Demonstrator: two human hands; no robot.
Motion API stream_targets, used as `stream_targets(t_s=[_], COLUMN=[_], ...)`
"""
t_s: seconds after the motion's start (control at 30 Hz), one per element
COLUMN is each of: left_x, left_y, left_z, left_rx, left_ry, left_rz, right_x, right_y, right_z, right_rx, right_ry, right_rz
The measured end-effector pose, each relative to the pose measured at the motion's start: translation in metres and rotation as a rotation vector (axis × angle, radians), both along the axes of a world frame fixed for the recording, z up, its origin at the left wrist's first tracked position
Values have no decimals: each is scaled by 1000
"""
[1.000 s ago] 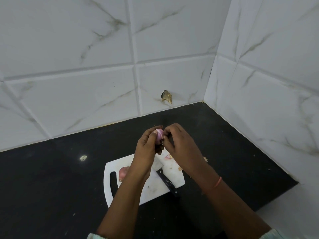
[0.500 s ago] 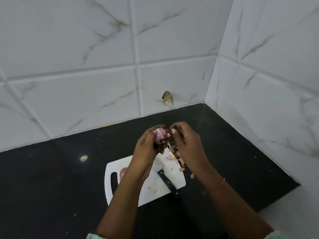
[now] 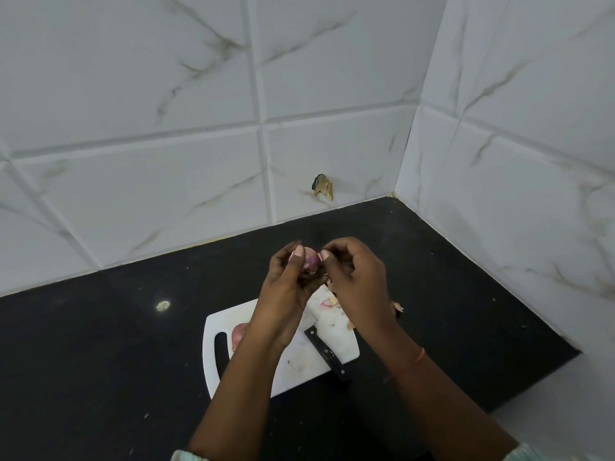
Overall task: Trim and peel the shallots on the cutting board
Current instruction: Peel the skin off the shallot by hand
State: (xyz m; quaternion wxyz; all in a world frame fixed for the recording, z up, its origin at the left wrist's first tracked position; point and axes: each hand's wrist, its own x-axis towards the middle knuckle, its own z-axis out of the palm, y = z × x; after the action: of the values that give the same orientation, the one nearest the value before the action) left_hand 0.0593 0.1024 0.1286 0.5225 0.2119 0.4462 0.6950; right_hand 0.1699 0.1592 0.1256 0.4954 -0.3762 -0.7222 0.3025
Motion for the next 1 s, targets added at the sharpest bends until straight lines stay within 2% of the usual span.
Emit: stream_targets(t_s=[0.1,0.27,0.4,0.47,0.57,0.67,1.0], left_x=[-3,-7,-6,-7,-6,-4,0], left_y=[-1,0,0,0,-1,-2,0], left_z=[2,4,1,0,2,6,6], left_rx=[4,2,-16,-2,21,21,-17], left_ry=[-116,-233,-238,-195,-68,55,311], left_rz=[9,11,1,-14,-43,-41,-35], right_x=[6,16,17,13,8,4,1], right_y=[6,15,19,15,5,-1,-3], right_z=[-2,-7,-9,-6,1,5,6], right_rx=[-115,-177,-163,-104,33,118,97], right_ry=[38,-1,-137,-157,-64,-88,-40], right_rz=[-73,-143,-101,-69,36,118,97])
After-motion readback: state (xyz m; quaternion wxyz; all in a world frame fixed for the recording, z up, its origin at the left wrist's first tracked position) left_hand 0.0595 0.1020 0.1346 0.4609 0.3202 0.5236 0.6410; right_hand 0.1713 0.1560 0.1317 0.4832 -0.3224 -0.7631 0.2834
